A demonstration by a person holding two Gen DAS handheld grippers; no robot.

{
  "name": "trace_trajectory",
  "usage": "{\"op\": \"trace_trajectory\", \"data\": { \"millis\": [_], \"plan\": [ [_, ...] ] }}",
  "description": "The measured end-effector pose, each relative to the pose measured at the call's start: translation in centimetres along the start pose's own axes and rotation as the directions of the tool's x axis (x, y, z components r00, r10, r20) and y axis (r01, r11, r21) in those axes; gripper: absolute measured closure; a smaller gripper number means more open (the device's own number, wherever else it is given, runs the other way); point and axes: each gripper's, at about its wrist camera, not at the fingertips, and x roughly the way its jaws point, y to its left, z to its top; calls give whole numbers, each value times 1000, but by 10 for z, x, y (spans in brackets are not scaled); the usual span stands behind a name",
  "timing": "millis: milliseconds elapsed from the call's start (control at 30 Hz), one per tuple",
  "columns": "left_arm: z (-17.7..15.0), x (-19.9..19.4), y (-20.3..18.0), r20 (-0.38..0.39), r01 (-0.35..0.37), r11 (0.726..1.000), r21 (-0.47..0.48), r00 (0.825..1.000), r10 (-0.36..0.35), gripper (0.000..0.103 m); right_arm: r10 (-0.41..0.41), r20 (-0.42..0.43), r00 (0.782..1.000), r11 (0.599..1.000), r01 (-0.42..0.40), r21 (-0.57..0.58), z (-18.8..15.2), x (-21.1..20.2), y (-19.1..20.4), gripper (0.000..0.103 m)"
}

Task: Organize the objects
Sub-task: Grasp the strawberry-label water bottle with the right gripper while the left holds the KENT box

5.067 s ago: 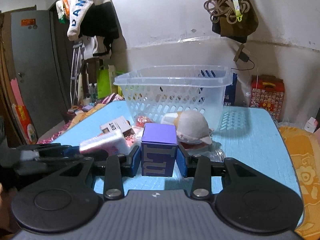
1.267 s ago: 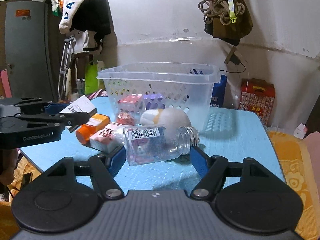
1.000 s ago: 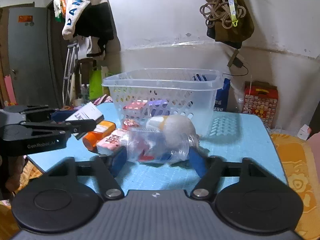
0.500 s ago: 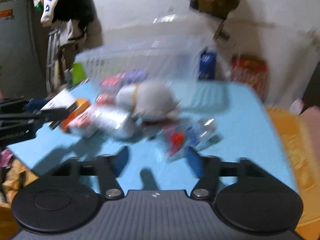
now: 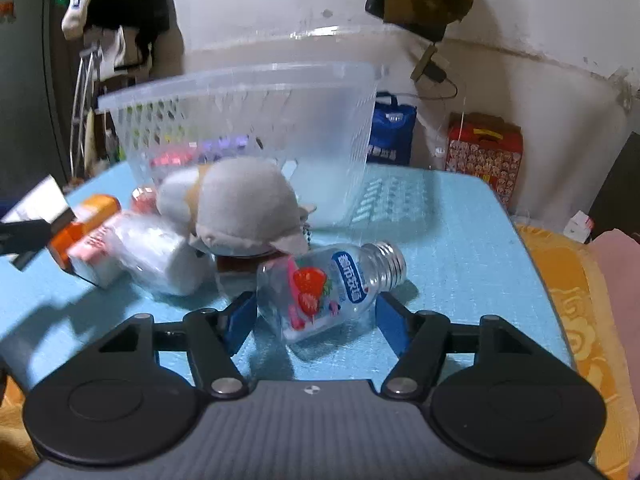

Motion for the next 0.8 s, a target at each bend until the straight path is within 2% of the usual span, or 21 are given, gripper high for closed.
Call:
{"op": "trace_trajectory", "data": {
  "millis": [100, 133, 167, 200, 300, 333, 367, 400, 433, 467, 567, 667, 733, 800],
  "plan": [
    [0, 0, 2, 1, 4, 1000, -5, 1000, -4, 61, 4, 6, 1000, 1000, -4, 5, -4, -12, 2, 39],
    [0, -1, 1, 4, 6, 1000, -2, 1000, -6, 61, 11, 3, 1000, 1000, -11, 7, -5, -15, 3, 49],
    [1, -2, 1, 6, 6, 1000, 1, 1000, -6, 61, 25, -8, 1000, 1000, -25, 4, -4, -16, 4, 88],
    [1, -3, 0, 9, 6, 1000, 5, 1000, -6, 61, 35, -28, 999, 999, -35, 12, -5, -15, 4, 94],
    [1, -4, -1, 12, 4, 1000, 6, 1000, -4, 61, 21, -43, 999, 1000, -21, 0, -6, -10, 4, 90],
    [1, -4, -1, 13, 5, 1000, 7, 1000, -5, 61, 13, -43, 999, 1000, -13, 2, -5, -10, 3, 76],
    [1, -5, -1, 14, 6, 1000, 7, 1000, -6, 61, -1, -36, 999, 1000, 1, 3, -4, -10, 3, 48],
    [1, -5, 0, 15, 5, 1000, 7, 1000, -5, 61, -21, -24, 999, 1000, 21, -2, -3, -9, 2, 33],
    [1, -5, 0, 14, 4, 1000, 4, 1000, -4, 61, -46, -10, 999, 999, 46, -8, -2, -9, 2, 14],
    [2, -5, 1, 12, 3, 1000, 0, 1000, -3, 61, -70, 18, 997, 997, 70, -11, 0, -9, 0, 10],
    [1, -4, 1, 9, 8, 1000, -2, 1000, -8, 61, -142, 50, 989, 990, 142, -4, 12, -3, -9, 11],
    [1, -4, 3, 11, 10, 1000, -1, 1000, -10, 61, -158, 57, 986, 987, 156, 39, 19, 1, -29, 13],
    [0, -3, 6, 11, 9, 1000, -7, 1000, -9, 61, -176, 39, 984, 984, 174, 42, 24, 14, -40, 14],
    [0, -1, 7, 4, 7, 1000, -17, 1000, -7, 61, -165, -25, 986, 986, 166, 21, 30, 34, -45, 19]
  ]
}}
